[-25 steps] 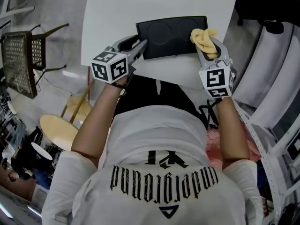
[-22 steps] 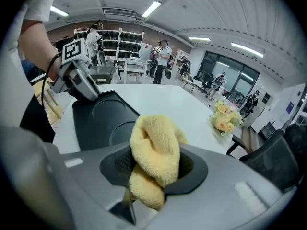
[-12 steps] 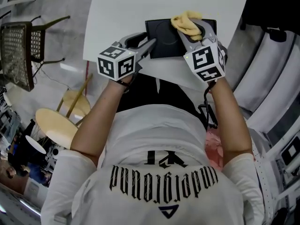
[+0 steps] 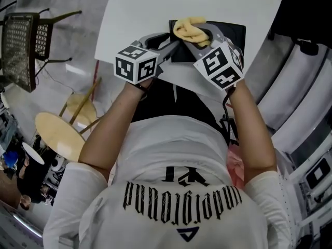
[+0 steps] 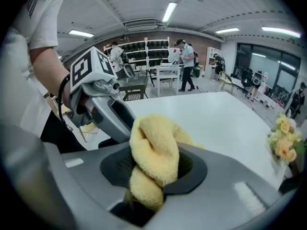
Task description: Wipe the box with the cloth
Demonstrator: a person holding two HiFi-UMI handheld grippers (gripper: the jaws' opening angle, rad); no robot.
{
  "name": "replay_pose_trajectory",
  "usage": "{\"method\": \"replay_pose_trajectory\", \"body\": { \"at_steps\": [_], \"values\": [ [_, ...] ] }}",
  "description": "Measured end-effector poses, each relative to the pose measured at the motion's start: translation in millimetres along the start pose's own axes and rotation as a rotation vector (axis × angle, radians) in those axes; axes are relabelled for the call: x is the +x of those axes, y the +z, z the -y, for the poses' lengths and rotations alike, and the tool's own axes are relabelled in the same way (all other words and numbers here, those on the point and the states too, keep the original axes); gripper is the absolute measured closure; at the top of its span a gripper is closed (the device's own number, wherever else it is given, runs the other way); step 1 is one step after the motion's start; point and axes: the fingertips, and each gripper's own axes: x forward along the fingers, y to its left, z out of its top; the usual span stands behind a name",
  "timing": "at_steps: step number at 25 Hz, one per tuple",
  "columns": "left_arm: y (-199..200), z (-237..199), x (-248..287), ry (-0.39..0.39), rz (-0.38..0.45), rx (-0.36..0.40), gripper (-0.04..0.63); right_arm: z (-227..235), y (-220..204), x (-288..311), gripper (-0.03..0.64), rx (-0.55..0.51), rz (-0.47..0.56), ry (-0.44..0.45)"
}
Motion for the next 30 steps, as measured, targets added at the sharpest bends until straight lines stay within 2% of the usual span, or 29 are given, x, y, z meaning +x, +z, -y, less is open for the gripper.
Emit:
{"method": "replay_pose_trajectory", "body": {
  "at_steps": [5,15,21,24,30],
  "values": [
    [0.4,1.1,0.4,0.007,0.012,0.005,0.411,-3.6,-44.4,-40.9,0.485,0.074,-0.014,-0.064],
    [0.2,3.0,0.5,0.020,0.017,0.018,0.413,-24.1,-140.5,-117.7,0.485,0.206,-0.124,-0.185],
    [-1.0,2.7,1.4,0.018,0.013,0.026,0.413,-16.5,-198.9,-121.1,0.483,0.316,-0.196,-0.269],
    [-3.6,3.2,2.9,0.014,0.008,0.025,0.413,-20.3,-200.5,-105.7,0.483,0.360,-0.185,-0.266],
    [-4.4,2.6,4.4,0.003,0.001,0.032,0.413,-57.0,-159.4,-54.2,0.483,0.358,-0.148,-0.184]
  ]
}}
